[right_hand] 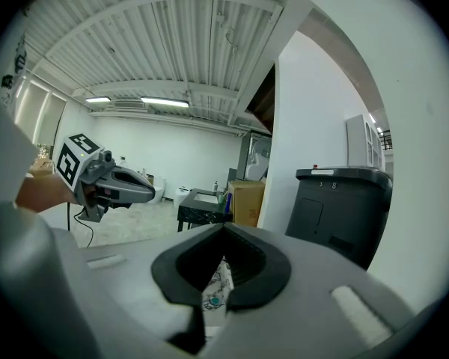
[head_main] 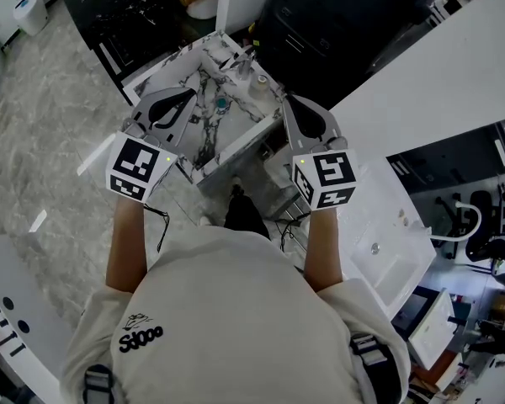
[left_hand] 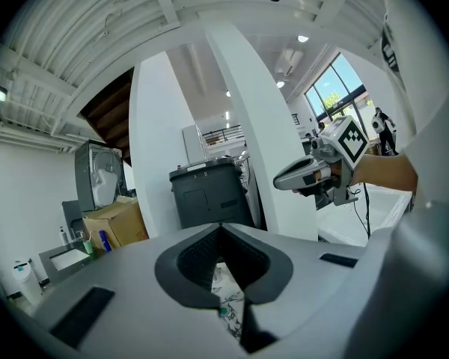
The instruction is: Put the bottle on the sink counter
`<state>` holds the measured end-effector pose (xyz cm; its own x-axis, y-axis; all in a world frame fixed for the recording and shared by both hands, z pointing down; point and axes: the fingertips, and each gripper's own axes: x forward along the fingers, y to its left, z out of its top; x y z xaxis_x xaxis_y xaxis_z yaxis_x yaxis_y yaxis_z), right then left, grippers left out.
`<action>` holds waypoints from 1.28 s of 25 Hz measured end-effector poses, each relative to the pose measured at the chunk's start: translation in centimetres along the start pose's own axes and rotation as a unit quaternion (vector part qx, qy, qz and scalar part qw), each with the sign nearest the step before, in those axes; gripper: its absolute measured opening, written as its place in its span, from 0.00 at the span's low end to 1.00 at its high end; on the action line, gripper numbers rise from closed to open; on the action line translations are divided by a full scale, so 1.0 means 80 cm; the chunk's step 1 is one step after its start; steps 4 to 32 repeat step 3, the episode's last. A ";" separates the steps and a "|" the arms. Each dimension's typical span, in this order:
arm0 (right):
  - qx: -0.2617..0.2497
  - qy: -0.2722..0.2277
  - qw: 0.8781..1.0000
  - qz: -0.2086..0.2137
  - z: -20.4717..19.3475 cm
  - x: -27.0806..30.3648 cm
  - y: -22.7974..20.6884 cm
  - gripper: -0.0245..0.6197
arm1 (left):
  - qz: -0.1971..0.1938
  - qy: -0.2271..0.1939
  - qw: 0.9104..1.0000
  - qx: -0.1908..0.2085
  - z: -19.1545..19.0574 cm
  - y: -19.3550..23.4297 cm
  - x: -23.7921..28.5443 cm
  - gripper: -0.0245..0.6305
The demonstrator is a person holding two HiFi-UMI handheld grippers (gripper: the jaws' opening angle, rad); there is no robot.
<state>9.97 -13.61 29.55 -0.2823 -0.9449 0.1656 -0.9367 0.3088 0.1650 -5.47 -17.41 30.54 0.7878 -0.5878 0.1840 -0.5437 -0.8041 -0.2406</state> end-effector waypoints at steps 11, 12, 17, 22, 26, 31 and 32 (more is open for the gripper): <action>0.000 0.001 1.000 0.000 -0.001 0.002 -0.002 0.05 | 0.003 0.002 1.000 -0.003 -0.002 0.004 0.000 0.04; 0.000 0.001 1.000 0.000 -0.001 0.002 -0.002 0.05 | 0.003 0.002 1.000 -0.003 -0.002 0.004 0.000 0.04; 0.000 0.001 1.000 0.000 -0.001 0.002 -0.002 0.05 | 0.003 0.002 1.000 -0.003 -0.002 0.004 0.000 0.04; 0.000 0.001 1.000 0.000 -0.001 0.002 -0.002 0.05 | 0.003 0.002 1.000 -0.003 -0.002 0.004 0.000 0.04; 0.000 0.001 1.000 0.000 -0.001 0.002 -0.002 0.05 | 0.003 0.002 1.000 -0.003 -0.002 0.004 0.000 0.04; 0.000 0.001 1.000 0.000 -0.001 0.002 -0.002 0.05 | 0.003 0.002 1.000 -0.003 -0.002 0.004 0.000 0.04; 0.000 0.001 1.000 0.000 -0.001 0.002 -0.002 0.05 | 0.003 0.002 1.000 -0.003 -0.002 0.004 0.000 0.04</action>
